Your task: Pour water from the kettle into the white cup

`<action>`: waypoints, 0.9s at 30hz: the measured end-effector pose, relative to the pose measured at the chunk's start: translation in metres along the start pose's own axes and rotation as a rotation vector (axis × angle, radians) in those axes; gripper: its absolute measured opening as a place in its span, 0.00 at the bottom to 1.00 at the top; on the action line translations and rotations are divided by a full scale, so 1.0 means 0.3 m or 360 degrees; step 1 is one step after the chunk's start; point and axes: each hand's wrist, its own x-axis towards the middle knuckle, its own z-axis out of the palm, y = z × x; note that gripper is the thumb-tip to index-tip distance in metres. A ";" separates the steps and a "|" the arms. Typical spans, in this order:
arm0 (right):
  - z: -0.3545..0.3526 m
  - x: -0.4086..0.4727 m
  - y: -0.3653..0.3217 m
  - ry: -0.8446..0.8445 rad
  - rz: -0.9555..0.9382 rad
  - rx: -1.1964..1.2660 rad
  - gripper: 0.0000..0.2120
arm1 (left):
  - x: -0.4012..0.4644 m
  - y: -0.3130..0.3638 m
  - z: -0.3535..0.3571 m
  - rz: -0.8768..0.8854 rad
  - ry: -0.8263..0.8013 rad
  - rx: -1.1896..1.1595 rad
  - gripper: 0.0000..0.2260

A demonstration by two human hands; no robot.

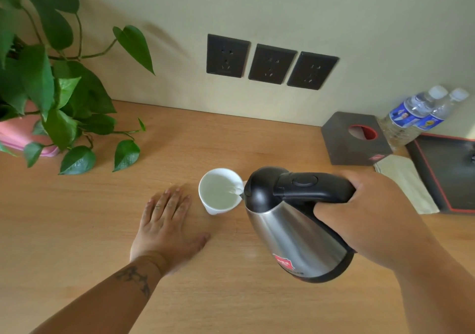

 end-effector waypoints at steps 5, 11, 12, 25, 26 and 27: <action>-0.009 0.002 -0.009 -0.0031 -0.0025 -0.0055 0.06 | 0.000 -0.003 0.004 -0.0001 -0.0003 0.0010 0.46; -0.018 0.004 -0.012 -0.0080 -0.0088 -0.0084 0.05 | 0.000 -0.003 0.006 -0.0014 -0.0011 0.0017 0.46; -0.021 0.003 -0.012 -0.0093 -0.0091 -0.0079 0.06 | 0.000 -0.003 0.006 -0.0013 -0.0010 0.0016 0.46; -0.037 -0.003 -0.033 -0.0126 -0.0042 -0.0053 0.18 | -0.001 0.002 -0.008 -0.0012 -0.0031 -0.0009 0.46; -0.037 -0.003 -0.036 -0.0129 -0.0041 -0.0051 0.18 | -0.002 0.002 -0.008 -0.0013 -0.0032 -0.0014 0.46; -0.037 -0.002 -0.039 -0.0133 -0.0039 -0.0046 0.18 | -0.002 0.002 -0.008 -0.0013 -0.0034 -0.0017 0.46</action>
